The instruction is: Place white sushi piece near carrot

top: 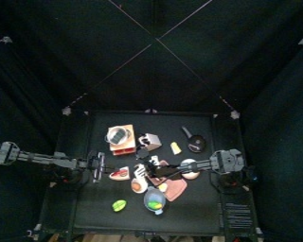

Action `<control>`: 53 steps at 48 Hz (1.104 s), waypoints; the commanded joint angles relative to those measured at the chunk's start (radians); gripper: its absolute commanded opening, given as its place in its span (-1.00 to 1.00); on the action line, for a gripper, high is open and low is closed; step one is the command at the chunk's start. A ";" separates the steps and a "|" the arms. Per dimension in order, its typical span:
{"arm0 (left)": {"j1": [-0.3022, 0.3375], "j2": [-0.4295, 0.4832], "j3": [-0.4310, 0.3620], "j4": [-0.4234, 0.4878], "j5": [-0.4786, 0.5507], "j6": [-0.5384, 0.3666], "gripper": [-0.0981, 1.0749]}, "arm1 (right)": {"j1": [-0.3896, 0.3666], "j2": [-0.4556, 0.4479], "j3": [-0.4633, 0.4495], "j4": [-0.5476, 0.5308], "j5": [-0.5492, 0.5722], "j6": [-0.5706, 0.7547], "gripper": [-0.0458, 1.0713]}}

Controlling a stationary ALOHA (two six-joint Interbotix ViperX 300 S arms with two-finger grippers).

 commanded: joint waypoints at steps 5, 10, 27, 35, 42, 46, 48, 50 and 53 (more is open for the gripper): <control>0.000 0.002 -0.012 0.000 -0.005 -0.002 -0.87 | -0.021 -0.011 -0.011 -0.015 -0.006 0.000 0.17; 0.000 0.002 -0.012 -0.002 -0.005 0.000 -0.87 | -0.023 -0.008 -0.008 -0.017 -0.008 0.000 0.27; 0.000 0.002 -0.012 -0.002 -0.006 0.000 -0.88 | -0.023 -0.006 -0.015 -0.017 0.023 -0.008 0.82; 0.000 0.002 -0.012 -0.002 -0.005 0.000 -0.87 | -0.023 -0.006 -0.026 -0.014 0.044 -0.008 0.82; 0.000 0.002 -0.012 -0.002 -0.005 0.000 -0.87 | -0.023 -0.006 -0.032 -0.011 0.055 -0.008 0.82; 0.000 0.002 -0.014 -0.002 -0.005 0.000 -0.87 | -0.023 -0.006 -0.037 -0.009 0.055 -0.008 0.82; 0.000 0.002 -0.014 -0.002 -0.005 0.000 -0.87 | -0.021 -0.006 -0.038 -0.008 0.055 -0.008 0.82; 0.000 0.002 -0.012 -0.002 -0.005 0.000 -0.87 | -0.021 -0.006 -0.041 -0.006 0.055 -0.008 0.82; 0.000 0.002 -0.014 -0.002 -0.005 0.000 -0.87 | -0.018 -0.006 -0.044 -0.002 0.055 -0.009 0.82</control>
